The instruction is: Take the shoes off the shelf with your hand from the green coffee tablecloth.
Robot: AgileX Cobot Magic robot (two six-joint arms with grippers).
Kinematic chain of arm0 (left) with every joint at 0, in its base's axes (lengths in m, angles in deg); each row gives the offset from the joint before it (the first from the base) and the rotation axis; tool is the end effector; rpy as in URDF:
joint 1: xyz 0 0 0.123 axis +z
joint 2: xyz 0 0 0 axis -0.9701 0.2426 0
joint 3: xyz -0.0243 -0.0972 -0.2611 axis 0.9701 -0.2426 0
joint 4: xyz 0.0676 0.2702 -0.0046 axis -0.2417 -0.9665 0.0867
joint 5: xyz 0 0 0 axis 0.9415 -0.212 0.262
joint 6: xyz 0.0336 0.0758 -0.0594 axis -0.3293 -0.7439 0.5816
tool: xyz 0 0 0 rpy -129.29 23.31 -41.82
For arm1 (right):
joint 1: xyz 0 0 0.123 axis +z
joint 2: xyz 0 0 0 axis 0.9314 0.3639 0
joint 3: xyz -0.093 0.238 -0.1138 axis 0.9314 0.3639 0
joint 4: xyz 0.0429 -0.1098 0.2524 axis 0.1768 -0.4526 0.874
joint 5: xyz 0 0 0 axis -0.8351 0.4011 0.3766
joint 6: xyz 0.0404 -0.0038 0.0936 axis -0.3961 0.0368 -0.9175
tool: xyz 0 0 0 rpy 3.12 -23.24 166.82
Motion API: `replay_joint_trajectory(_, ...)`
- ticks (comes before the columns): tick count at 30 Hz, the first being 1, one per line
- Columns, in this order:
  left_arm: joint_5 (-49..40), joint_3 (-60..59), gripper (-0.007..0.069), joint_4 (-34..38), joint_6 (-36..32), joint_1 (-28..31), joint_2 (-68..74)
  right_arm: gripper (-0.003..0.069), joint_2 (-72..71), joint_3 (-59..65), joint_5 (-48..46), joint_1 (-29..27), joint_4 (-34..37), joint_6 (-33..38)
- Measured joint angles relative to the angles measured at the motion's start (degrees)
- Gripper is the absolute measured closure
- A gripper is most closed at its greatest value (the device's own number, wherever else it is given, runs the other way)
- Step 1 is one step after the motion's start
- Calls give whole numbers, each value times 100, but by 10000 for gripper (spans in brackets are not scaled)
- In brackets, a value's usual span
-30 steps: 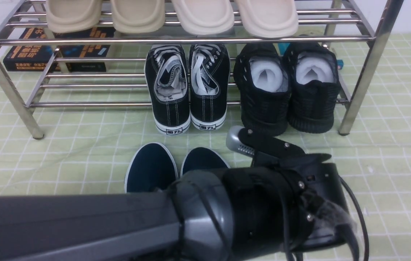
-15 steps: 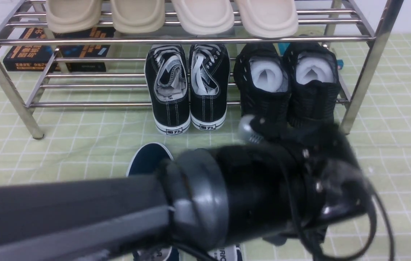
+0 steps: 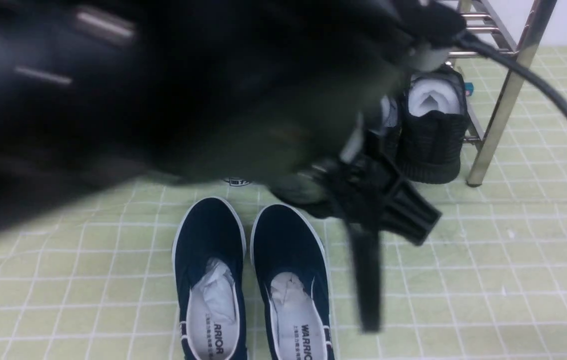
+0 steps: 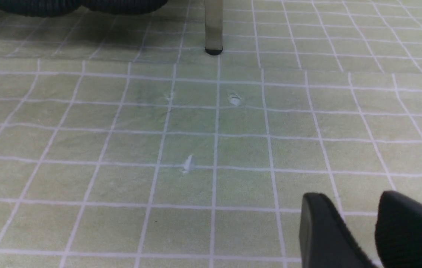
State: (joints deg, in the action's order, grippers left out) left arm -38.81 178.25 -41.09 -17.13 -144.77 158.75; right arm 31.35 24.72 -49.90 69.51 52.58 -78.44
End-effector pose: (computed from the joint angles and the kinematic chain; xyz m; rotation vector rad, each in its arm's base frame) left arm 0.1537 -0.2805 0.4158 0.9210 2.2247 -0.1401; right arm 0.0949 0.0026 0.1707 0.0047 1.8804 0.0409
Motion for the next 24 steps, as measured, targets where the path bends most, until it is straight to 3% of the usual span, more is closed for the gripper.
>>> replay_joint_trajectory(5, 0, -171, 616, 786, -740, 0, -909, 420, 0, 0, 0, 0, 0, 0)
replay_joint_trajectory(13, 209, -2122, 613, 1442, -518, 0, -2491, 420, 0, 0, 0, 0, 0, 0)
replay_joint_trajectory(15, 1200, -3060, 612, 1558, -182, 0, -2842, 420, 0, 0, 0, 0, 0, 0)
replay_joint_trajectory(16, 1200, -3145, 611, 1564, -146, 0, -2868, 420, 0, 0, 0, 0, 0, 0)
replay_joint_trajectory(18, 2959, -4273, 608, 1564, 441, 0, -3078, 420, 0, 0, 0, 0, 0, 0)
replay_joint_trajectory(19, 3087, -4273, 608, 1563, 490, 0, -3085, 420, 0, 0, 0, 0, 0, 0)
replay_joint_trajectory(20, 4083, -4859, 606, 1525, 897, 0, -3099, 420, 0, 0, 0, 0, 0, 0)
replay_joint_trajectory(23, 5616, -5512, 605, 1416, 1483, 0, -3099, 420, 0, 0, 0, 0, 0, 0)
replay_joint_trajectory(24, 5701, -5582, 605, 1404, 1510, 0, -3099, 420, 0, 0, 0, 0, 0, 0)
